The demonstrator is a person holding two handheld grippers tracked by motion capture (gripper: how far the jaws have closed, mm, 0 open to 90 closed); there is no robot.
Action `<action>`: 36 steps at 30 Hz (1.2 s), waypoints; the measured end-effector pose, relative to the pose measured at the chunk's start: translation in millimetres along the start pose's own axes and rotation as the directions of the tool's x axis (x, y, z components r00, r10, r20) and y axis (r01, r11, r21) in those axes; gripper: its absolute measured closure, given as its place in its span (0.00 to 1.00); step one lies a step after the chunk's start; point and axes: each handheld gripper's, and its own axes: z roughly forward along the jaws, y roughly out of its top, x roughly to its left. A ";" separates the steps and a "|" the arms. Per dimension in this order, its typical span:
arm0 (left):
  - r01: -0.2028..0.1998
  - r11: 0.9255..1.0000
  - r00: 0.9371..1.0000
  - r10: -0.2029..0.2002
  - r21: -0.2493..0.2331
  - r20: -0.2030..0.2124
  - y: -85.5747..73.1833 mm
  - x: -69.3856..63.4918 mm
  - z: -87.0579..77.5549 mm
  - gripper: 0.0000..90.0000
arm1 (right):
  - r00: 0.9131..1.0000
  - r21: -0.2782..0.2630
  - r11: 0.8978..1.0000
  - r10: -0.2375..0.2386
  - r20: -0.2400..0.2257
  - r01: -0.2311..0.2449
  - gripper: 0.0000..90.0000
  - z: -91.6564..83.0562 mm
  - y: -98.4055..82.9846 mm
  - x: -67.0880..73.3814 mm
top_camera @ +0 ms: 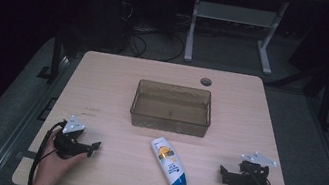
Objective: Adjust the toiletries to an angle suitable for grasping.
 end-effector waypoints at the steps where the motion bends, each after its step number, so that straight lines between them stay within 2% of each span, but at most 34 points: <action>1: 0.000 1.000 1.000 0.000 0.000 -0.001 -0.1 0.3 -0.1 0.14 | 1.000 0.000 1.000 0.000 0.000 0.000 0.01 0.0 0.0 0.0; 7: 0.001 1.000 1.000 -0.001 -0.001 -0.001 0.0 0.4 -0.1 0.14 | 1.000 0.000 1.000 -0.002 -0.002 0.002 0.01 0.0 0.0 -0.3; 11: -0.003 1.000 1.000 0.003 0.000 0.004 0.2 0.8 0.1 0.14 | 1.000 0.018 1.000 -0.005 -0.006 0.005 0.04 -0.9 1.4 -1.1; 13: -0.005 1.000 1.000 0.005 0.000 0.004 0.3 0.9 0.1 0.14 | 1.000 0.013 1.000 -0.017 -0.015 0.017 0.18 -5.2 2.1 -2.9; 16: -0.003 1.000 1.000 0.003 0.001 0.003 0.5 1.0 0.2 0.14 | 0.999 0.014 1.000 0.017 -0.048 -0.016 0.25 -8.5 3.4 -6.5; 20: -0.004 1.000 1.000 0.004 0.001 0.004 0.4 1.1 0.3 0.14 | 0.997 0.019 1.000 0.019 -0.072 -0.018 0.38 -11.8 4.2 -9.0; 21: -0.005 1.000 1.000 0.005 0.000 0.005 0.4 1.1 0.3 0.14 | 0.996 0.019 1.000 0.021 -0.082 -0.020 0.43 -13.0 5.2 -9.4; 22: -0.006 1.000 1.000 0.006 0.000 0.007 0.4 1.2 0.3 0.14 | 0.996 0.015 1.000 0.013 -0.089 -0.012 0.52 -15.0 6.1 -9.6; 23: -0.006 1.000 1.000 0.006 -0.001 0.008 0.3 1.4 0.3 0.14 | 0.996 0.015 1.000 0.013 -0.089 -0.012 0.52 -15.0 6.1 -9.6; 24: -0.007 1.000 1.000 0.007 0.000 0.007 0.3 1.3 0.3 0.14 | 0.995 0.007 1.000 0.008 -0.096 -0.007 0.63 -17.4 6.7 -8.9; 25: -0.007 1.000 1.000 0.007 0.000 0.007 0.3 1.3 0.3 0.14 | 0.995 0.007 1.000 0.008 -0.096 -0.007 0.63 -17.4 6.7 -8.9; 27: -0.006 1.000 1.000 0.006 0.000 0.007 0.3 1.3 0.3 0.14 | 0.993 -0.012 1.000 -0.004 -0.117 0.002 0.75 -21.3 7.9 -8.6; 28: -0.007 1.000 1.000 0.007 0.000 0.007 0.3 1.3 0.3 0.14 | 0.991 -0.017 1.000 -0.004 -0.132 0.002 0.85 -23.9 9.3 -7.9; 30: -0.007 1.000 1.000 0.007 -0.001 0.007 0.3 1.3 0.3 0.14 | 0.990 -0.016 1.000 -0.021 -0.139 0.019 0.95 -26.6 11.2 -5.6; 32: -0.007 1.000 1.000 0.007 0.000 0.007 0.3 1.3 0.3 0.14 | 0.987 -0.018 1.000 -0.025 -0.156 0.022 1.00 -27.7 12.7 -4.3; 36: -0.007 1.000 1.000 0.007 -0.001 0.007 0.2 1.3 0.3 0.14 | 0.979 -0.010 0.999 -0.034 -0.202 0.032 1.00 -29.5 15.7 0.1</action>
